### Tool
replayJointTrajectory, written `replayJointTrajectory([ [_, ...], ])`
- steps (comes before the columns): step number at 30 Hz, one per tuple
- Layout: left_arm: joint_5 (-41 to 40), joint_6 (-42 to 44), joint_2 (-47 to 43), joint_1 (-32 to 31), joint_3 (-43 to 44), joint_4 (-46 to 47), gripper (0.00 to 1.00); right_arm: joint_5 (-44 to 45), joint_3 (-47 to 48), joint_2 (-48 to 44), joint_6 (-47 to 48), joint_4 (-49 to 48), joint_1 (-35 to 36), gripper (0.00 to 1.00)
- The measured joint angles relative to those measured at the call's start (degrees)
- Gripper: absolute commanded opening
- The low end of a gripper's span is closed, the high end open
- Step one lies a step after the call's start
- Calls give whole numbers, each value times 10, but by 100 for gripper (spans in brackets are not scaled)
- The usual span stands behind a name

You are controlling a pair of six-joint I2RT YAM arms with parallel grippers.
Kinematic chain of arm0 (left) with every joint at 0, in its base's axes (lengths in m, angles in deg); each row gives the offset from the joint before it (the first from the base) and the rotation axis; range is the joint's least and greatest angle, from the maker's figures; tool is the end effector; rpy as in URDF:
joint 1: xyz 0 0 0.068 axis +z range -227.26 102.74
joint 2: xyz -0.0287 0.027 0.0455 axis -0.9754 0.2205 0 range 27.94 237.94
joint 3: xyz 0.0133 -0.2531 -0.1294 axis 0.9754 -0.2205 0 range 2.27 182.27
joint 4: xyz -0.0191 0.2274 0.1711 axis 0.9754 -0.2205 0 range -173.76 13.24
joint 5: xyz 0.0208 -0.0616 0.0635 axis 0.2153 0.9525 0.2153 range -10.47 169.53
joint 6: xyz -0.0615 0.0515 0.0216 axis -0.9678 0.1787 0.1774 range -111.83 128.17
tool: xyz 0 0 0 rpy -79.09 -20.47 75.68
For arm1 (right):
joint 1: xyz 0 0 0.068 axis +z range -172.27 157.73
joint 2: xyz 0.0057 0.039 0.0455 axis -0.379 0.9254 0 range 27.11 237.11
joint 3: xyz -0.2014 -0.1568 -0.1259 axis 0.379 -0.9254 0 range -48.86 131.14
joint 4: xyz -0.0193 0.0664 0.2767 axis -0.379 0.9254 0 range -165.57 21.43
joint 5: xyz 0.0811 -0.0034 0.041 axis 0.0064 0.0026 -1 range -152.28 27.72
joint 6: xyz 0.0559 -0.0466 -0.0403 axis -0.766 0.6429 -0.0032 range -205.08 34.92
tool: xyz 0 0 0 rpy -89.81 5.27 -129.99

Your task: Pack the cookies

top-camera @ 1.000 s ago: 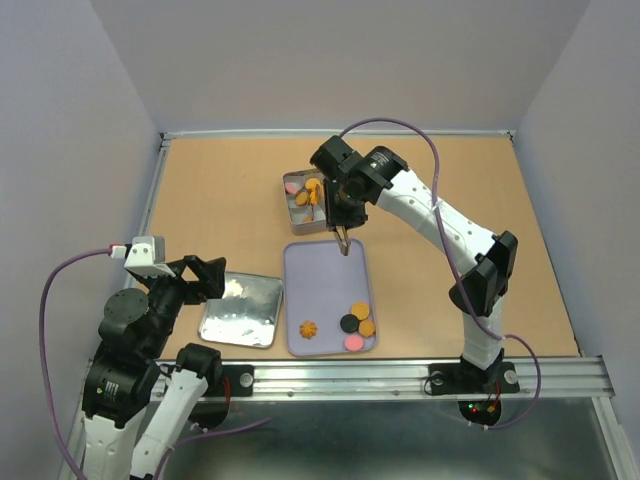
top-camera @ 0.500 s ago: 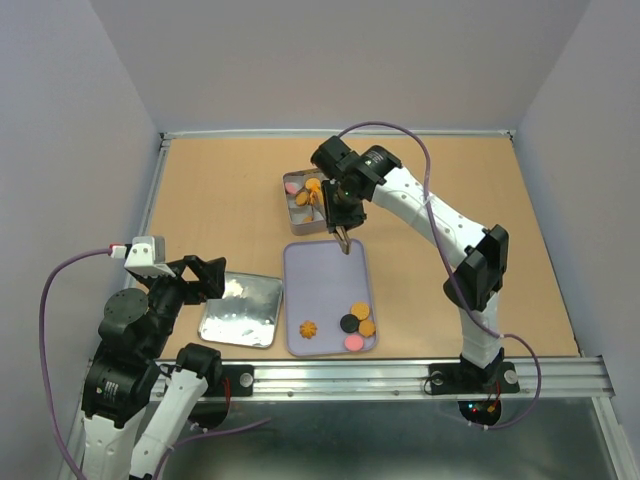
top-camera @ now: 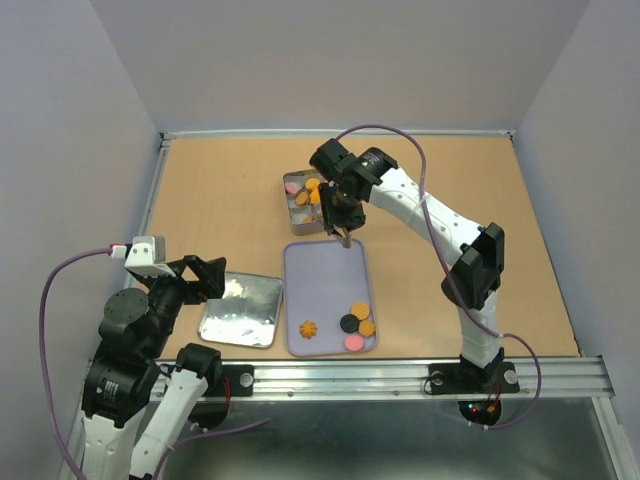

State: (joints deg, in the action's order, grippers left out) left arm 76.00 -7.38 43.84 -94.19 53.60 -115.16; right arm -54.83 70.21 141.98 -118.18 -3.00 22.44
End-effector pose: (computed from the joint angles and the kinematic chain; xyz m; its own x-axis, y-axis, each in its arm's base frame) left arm 0.0836 -0.0207 0.3871 -0.1099 -0.2464 -0.9629 0.2099 0.9412 -0.2648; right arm 0.3300 0.3135 0.3079 -0.9159 -0.1447 -0.3745 -0.1952 0.9756 0.1002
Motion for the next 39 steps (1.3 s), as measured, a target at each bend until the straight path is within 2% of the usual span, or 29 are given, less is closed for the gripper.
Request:
replayJointTrajectory([
  [18,0,0,0,0,0,0,99,2,9,1,3,5,0,49],
  [23,0,0,0,0,0,0,99,8,15,-24,-2,15,6,49],
  [26,0,0,0,0,0,0,99,25,15,-55,-9,30,36,49],
  [29,0,0,2,0,0,0,99,40,-8,-97,-29,32,97,49],
  [35,2,0,5,0,0,0,99,39,-145,-179,-100,35,228,49],
  [39,3,0,5,-1,0,0,99,39,-232,-196,-158,35,286,49],
])
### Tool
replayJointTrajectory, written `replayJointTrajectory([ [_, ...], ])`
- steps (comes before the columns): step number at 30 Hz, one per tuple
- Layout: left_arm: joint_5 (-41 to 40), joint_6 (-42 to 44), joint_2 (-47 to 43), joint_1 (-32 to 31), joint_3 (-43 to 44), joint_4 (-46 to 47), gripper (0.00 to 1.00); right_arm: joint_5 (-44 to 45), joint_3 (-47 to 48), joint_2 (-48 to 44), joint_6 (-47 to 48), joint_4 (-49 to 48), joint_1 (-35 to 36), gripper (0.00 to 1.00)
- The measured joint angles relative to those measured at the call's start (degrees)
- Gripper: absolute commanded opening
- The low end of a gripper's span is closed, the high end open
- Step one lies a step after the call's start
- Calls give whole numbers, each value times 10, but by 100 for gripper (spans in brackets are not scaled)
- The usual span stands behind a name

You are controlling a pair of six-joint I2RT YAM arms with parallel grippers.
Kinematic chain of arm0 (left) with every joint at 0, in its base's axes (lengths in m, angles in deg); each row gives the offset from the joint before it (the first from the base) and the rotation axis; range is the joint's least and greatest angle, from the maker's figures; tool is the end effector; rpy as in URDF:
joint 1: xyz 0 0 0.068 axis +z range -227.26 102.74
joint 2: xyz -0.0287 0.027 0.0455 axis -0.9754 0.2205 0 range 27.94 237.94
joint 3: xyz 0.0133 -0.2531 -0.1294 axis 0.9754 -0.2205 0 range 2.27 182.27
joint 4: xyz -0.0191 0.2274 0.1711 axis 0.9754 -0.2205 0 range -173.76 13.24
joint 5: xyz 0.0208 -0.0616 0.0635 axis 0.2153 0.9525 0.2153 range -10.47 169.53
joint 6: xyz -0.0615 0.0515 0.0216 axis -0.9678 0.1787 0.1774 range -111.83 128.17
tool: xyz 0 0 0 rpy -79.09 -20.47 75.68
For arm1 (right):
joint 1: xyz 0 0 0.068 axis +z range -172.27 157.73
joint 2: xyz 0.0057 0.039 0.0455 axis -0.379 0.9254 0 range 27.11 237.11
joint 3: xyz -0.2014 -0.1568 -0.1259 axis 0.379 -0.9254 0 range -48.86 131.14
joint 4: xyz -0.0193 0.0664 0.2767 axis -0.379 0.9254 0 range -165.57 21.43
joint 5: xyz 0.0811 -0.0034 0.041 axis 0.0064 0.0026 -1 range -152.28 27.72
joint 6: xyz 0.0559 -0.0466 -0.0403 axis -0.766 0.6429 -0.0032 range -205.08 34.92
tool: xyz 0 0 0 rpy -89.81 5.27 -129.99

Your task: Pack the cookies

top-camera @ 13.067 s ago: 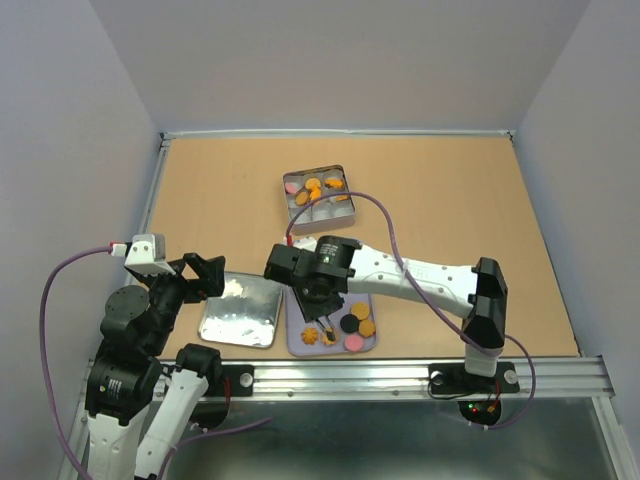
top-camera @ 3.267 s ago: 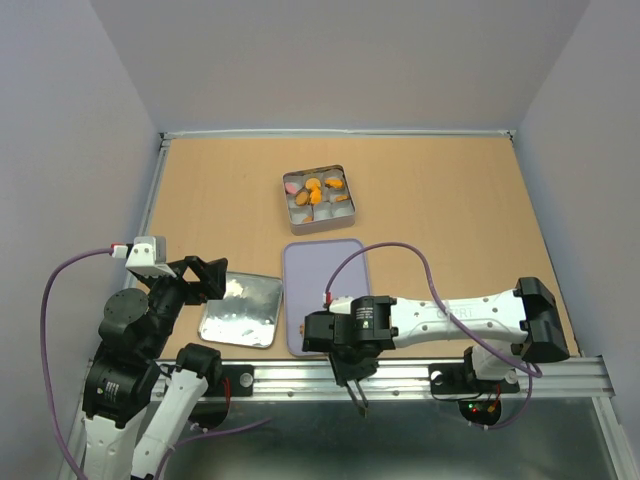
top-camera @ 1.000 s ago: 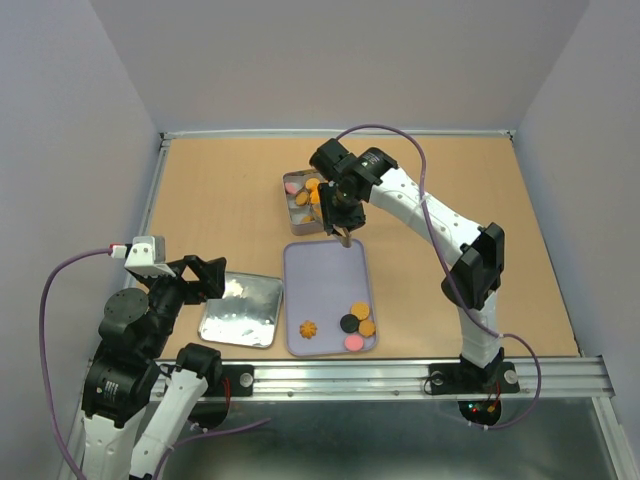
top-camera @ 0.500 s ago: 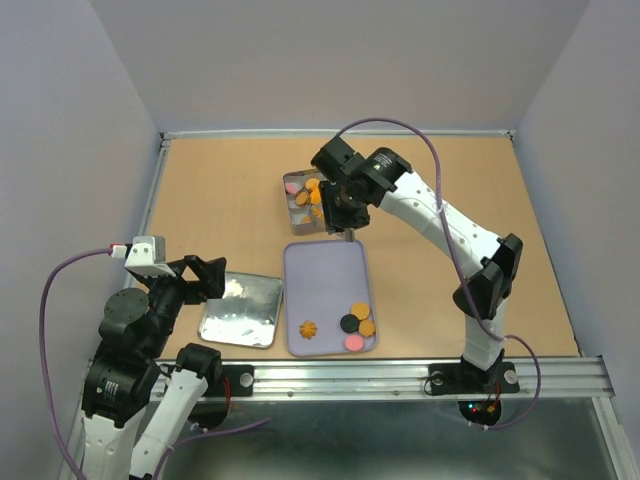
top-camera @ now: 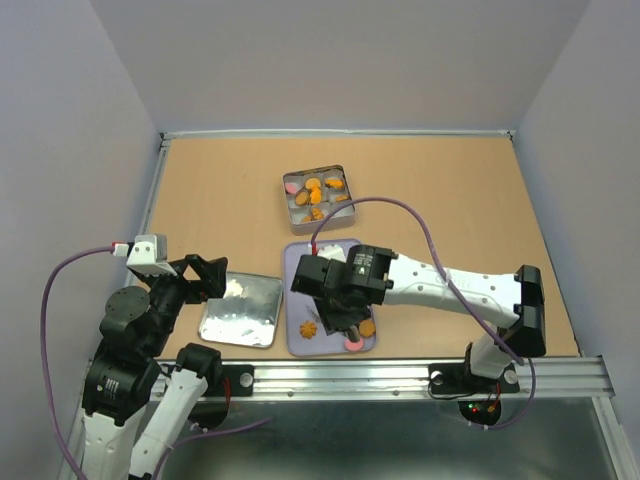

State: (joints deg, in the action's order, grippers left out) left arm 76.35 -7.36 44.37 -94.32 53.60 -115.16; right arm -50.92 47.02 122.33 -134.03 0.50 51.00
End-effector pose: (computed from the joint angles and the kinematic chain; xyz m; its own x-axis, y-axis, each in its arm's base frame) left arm 0.0859 -0.0221 0.3865 -0.1205 -0.2428 -0.9626 0.2154 0.9401 -0.2641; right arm 0.1148 0.3322 0.3110 -0.8802 -0.3600 -0.3091 -0.3971 0.9155 0.0646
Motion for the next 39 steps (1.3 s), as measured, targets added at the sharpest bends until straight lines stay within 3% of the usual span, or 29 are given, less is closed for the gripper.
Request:
replayJointTrajectory([
  [4,1,0,0,0,0,0,99,-4,-60,-16,-60,-4,52,49],
  [11,1,0,0,0,0,0,99,-9,-66,-26,-108,-10,109,49],
  [22,1,0,0,0,0,0,99,3,-7,-3,-125,-5,119,50],
  [39,1,0,-1,-1,0,0,99,-9,2,61,-118,-6,130,50],
])
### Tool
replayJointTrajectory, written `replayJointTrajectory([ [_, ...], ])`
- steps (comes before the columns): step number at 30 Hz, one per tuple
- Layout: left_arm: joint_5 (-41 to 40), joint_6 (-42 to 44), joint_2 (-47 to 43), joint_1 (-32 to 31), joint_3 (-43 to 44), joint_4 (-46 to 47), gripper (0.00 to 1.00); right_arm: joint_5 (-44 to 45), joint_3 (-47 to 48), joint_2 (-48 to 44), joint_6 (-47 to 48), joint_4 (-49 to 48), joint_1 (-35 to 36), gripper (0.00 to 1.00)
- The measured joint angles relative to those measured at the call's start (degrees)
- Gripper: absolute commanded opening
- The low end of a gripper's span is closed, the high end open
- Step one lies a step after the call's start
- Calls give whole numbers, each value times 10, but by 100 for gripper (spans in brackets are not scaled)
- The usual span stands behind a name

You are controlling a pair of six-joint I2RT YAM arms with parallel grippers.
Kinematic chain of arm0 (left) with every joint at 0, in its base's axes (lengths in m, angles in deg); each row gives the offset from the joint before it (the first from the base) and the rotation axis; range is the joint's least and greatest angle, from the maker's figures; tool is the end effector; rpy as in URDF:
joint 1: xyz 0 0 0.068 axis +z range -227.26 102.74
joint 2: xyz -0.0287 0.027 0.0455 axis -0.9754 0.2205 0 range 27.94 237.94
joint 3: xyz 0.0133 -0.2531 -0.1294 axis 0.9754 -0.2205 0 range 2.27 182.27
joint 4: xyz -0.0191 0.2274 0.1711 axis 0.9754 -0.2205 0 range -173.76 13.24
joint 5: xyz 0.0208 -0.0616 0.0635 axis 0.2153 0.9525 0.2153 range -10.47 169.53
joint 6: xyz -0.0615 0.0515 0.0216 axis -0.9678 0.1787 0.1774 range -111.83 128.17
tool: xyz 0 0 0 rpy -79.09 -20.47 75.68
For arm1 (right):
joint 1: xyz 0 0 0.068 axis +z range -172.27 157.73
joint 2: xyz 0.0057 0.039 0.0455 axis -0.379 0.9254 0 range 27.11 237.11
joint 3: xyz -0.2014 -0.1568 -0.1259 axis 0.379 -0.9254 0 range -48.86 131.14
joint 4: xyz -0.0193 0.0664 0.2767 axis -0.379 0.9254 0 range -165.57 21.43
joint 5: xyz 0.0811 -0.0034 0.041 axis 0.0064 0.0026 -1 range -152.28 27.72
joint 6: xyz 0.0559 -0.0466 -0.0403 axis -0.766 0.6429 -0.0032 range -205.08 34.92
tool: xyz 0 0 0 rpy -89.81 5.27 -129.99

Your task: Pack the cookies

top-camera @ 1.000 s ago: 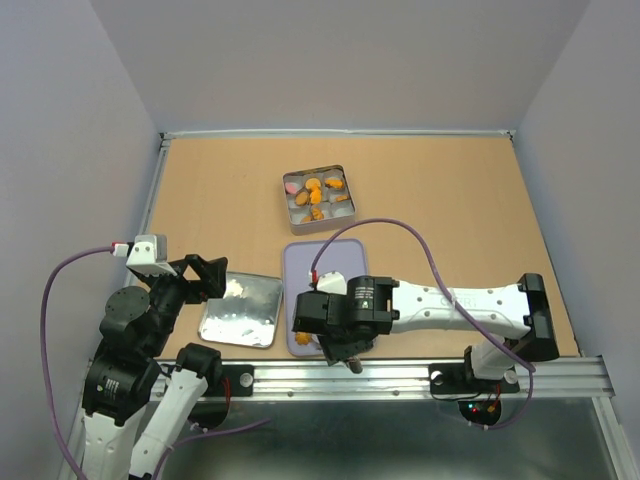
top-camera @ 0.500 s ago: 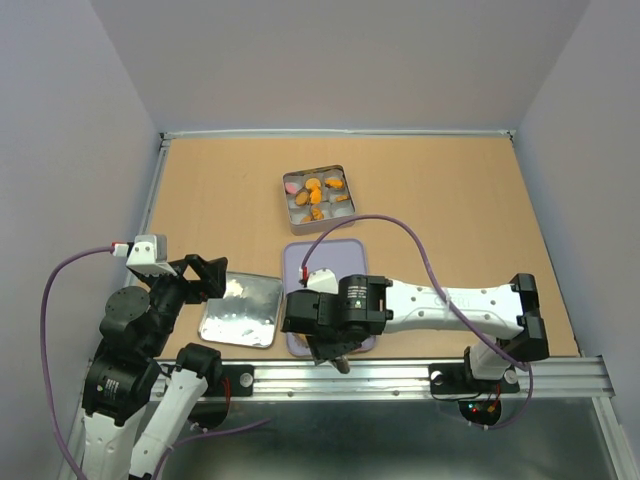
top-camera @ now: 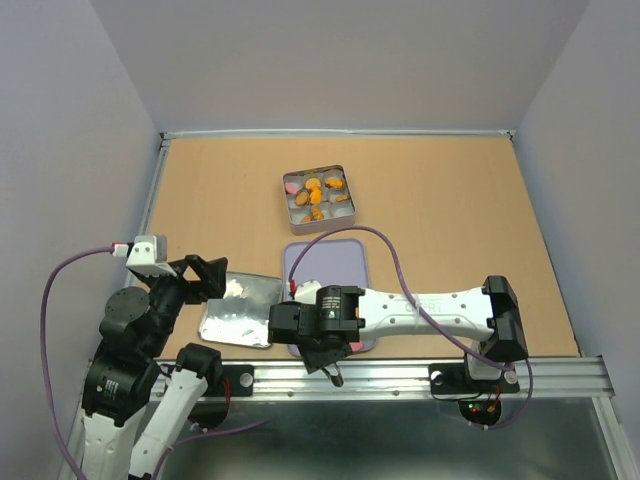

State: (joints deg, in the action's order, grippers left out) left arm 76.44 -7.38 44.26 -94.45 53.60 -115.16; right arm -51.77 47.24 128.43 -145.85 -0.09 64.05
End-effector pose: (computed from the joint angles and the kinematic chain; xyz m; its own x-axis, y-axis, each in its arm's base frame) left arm 0.0853 -0.0222 0.3866 -0.1197 -0.2433 -0.9625 0.2195 0.9390 -0.2647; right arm 0.0371 0.3706 0.2759 -0.8855 -0.4002 -0.2359 -0.4230 0.9046 0.0530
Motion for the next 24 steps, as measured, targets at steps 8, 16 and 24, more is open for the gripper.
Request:
replayJointTrajectory([
  [8,-1,0,-4,0,0,0,99,-6,6,11,8,-1,0,45],
  [16,-4,0,-11,0,0,0,99,-13,6,11,8,-1,0,24],
  [24,-4,-1,-11,0,0,0,99,-2,7,11,8,5,-3,25],
])
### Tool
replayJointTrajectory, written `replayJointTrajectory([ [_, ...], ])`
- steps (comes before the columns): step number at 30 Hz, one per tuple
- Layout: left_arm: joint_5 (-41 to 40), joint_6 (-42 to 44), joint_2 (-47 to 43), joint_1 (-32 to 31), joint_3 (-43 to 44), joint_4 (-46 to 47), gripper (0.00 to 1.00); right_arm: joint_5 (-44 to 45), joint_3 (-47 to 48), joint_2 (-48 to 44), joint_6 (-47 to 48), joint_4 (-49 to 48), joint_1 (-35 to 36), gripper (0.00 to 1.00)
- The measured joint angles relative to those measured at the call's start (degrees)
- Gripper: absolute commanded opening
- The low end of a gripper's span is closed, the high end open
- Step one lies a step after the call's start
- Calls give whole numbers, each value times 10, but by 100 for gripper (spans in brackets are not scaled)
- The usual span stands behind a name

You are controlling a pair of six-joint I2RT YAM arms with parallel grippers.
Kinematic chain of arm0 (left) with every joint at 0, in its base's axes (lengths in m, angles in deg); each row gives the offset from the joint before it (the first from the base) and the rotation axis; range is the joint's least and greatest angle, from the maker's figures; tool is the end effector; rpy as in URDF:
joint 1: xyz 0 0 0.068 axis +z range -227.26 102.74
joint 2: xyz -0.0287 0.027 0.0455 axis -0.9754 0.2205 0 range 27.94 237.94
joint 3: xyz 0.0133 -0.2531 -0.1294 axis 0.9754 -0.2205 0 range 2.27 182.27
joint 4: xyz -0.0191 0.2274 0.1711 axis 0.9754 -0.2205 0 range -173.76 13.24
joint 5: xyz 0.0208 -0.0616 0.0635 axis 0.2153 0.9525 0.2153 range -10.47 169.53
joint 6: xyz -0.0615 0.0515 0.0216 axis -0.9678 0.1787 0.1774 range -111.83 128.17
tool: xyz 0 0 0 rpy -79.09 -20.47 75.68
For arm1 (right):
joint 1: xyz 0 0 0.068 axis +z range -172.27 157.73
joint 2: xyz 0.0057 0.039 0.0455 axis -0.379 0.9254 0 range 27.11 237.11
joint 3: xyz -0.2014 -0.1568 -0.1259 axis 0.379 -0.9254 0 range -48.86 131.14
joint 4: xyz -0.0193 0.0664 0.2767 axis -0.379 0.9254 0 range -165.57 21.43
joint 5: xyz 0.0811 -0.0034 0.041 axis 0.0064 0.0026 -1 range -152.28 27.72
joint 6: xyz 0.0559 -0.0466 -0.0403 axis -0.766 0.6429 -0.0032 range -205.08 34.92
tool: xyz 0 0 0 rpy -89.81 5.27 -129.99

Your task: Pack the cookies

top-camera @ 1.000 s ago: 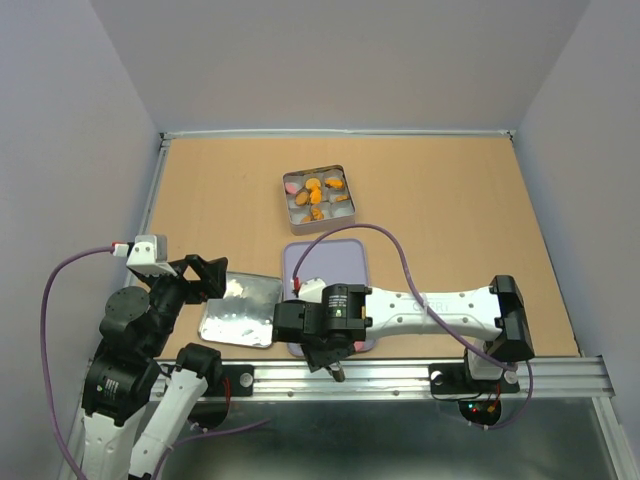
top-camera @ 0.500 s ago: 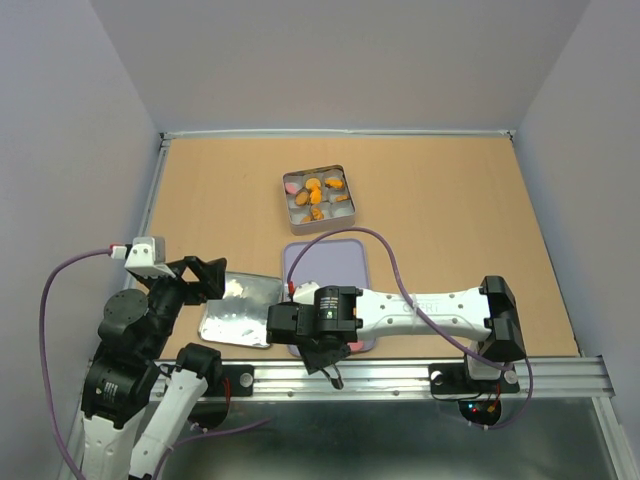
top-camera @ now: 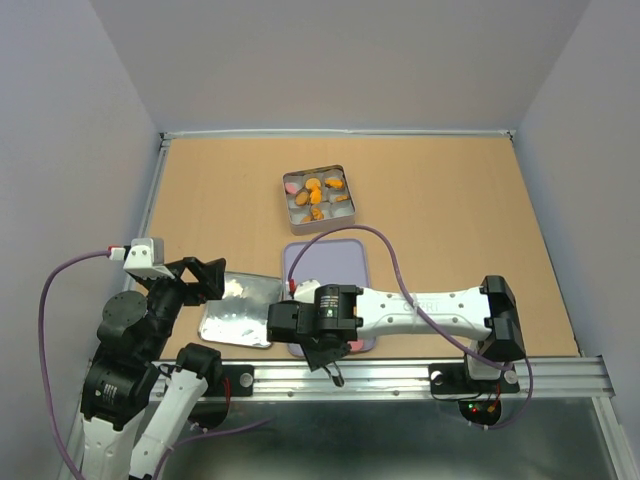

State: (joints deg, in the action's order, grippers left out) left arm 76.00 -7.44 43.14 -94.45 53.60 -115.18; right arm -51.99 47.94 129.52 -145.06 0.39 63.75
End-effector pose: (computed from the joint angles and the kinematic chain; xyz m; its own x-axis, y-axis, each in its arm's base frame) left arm 0.0803 -0.0201 0.3879 -0.1003 -0.2502 -0.9630 0.2170 0.9390 -0.2666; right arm 0.0390 0.3736 0.2726 -0.8826 -0.4120 -0.2263 -0.4307 0.9017 0.0384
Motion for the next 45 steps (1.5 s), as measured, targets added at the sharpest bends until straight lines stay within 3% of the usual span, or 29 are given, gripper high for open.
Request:
replayJointTrajectory([
  [4,0,0,0,0,0,0,99,9,11,0,2,4,-19,24],
  [13,0,0,0,0,0,0,99,39,100,-12,45,12,-132,24],
  [20,0,-1,0,0,0,0,99,40,262,22,142,14,-289,25],
  [27,-2,-3,0,0,0,0,99,33,333,85,220,16,-413,24],
  [34,-2,-3,0,0,0,0,99,23,334,135,256,17,-451,24],
  [45,0,-3,8,0,0,0,99,13,236,134,268,0,-451,28],
])
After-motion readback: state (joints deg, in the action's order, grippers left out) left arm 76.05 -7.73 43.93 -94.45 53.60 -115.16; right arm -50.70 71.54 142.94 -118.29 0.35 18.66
